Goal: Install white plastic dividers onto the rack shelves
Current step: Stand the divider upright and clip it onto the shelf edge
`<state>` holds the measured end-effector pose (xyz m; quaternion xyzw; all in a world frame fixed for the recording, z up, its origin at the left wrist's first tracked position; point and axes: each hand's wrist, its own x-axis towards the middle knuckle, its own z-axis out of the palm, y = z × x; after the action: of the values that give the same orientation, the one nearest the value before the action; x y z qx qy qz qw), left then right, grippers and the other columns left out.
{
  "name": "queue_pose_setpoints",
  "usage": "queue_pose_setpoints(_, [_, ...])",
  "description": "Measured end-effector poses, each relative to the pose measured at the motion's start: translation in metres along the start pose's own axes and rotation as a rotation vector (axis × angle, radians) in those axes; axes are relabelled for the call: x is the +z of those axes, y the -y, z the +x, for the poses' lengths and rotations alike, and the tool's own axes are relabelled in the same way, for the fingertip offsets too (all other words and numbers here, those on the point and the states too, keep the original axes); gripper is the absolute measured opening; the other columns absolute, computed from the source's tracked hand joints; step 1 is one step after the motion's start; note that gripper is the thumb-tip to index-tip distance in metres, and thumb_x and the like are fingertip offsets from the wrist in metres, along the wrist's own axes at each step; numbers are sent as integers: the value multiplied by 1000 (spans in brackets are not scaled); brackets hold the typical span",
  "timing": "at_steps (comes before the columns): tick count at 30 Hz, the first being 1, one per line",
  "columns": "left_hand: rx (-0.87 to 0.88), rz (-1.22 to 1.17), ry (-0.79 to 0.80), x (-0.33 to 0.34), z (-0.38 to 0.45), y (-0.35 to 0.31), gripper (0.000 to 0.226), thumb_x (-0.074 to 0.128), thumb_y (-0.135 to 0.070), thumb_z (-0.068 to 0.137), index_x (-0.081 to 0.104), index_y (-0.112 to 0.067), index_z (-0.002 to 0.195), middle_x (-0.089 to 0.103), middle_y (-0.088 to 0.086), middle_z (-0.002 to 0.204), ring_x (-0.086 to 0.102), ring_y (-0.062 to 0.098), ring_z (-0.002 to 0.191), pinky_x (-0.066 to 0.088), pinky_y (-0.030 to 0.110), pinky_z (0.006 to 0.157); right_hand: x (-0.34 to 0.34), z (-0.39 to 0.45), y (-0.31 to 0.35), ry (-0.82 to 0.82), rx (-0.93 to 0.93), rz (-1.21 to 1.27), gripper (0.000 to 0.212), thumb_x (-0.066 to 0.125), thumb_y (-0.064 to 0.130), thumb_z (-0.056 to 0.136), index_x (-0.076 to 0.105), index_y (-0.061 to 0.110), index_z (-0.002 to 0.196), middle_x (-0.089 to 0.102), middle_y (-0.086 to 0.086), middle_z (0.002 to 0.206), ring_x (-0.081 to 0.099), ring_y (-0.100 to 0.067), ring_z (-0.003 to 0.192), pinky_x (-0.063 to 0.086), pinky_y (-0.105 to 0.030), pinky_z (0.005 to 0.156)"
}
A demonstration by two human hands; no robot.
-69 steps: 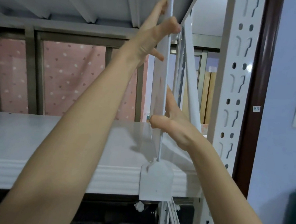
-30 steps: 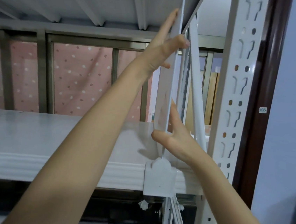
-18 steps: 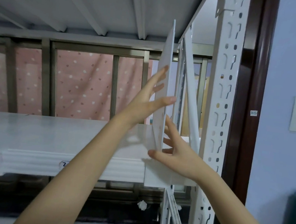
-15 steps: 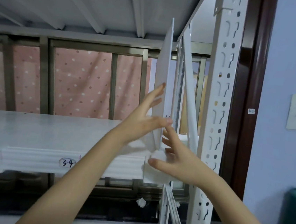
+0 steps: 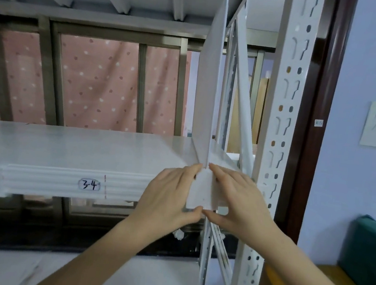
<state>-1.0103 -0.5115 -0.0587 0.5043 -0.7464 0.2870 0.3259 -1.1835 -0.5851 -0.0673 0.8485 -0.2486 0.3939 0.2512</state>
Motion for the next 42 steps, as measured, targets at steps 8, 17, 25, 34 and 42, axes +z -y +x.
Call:
queue_pose_setpoints(8, [155,299,-152,19,-2,9,93,88,-34,48,43,-2,124,68,13,111,65,26,105,35,35,99,11,-10,-7,-91,-26,1,73,85,31,65,48,7,123,62,-10,125,50,-24,121,35,-30,100])
queue_pose_setpoints(17, [115,299,-371,35,-6,11,62,80,-34,68,51,-4,114,70,10,104,65,25,106,43,38,92,15,-8,-12,-109,-66,-9,82,89,24,55,47,7,122,64,-10,122,50,-21,118,36,-27,95])
queue_pose_setpoints(25, [105,337,-438,35,-5,14,43,72,-43,78,74,-3,95,73,4,102,61,20,109,41,38,92,17,-2,-17,-214,-161,3,71,83,24,54,50,6,115,69,-8,112,58,-20,108,38,-29,88])
queue_pose_setpoints(34, [82,406,-475,32,-2,13,41,75,-45,76,75,-7,91,74,0,96,68,21,103,43,42,93,19,3,-20,-290,-222,12,62,79,25,59,52,3,111,71,-10,107,56,-20,104,39,-31,82])
queue_pose_setpoints(42, [93,408,-501,31,-1,15,45,75,-49,75,75,-7,88,74,0,92,68,21,102,40,42,95,22,5,-19,-316,-231,34,65,82,27,58,52,4,109,72,-10,105,62,-23,100,41,-33,81])
